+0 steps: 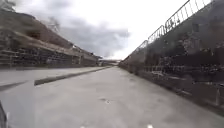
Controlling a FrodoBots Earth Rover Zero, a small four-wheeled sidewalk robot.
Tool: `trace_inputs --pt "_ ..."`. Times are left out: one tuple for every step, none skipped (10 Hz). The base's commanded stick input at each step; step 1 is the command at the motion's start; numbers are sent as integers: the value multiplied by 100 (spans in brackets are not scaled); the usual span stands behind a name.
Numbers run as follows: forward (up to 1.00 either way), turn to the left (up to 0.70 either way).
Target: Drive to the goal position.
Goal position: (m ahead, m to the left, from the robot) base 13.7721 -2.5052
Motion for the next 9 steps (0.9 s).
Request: trace_inputs --pt "70 0" --pt "70 0" --pt "70 0" --pt "70 0" --pt "70 0" --pt "70 0" --pt "70 0" --pt "70 0" --pt "70 0"
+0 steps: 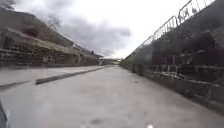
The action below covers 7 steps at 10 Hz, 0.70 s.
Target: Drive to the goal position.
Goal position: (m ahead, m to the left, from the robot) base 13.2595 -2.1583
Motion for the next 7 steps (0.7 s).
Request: trace_inputs --pt "70 0" --pt "70 0" --pt "70 0" --pt "70 0" --pt "70 0" --pt "70 0" --pt "70 0"
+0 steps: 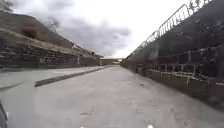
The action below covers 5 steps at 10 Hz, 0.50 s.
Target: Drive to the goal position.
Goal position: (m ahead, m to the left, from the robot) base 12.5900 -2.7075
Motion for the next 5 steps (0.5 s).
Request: trace_inputs --pt "70 0" --pt "70 0" --pt "70 0" --pt "70 0" --pt "70 0"
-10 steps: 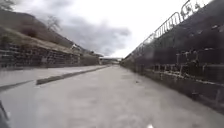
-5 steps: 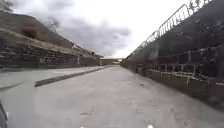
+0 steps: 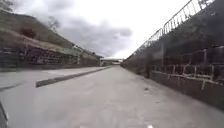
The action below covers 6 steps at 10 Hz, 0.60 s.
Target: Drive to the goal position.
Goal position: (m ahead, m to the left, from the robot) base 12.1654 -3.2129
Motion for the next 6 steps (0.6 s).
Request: trace_inputs --pt "70 0" --pt "70 0" --pt "70 0" --pt "70 0" --pt "70 0" --pt "70 0"
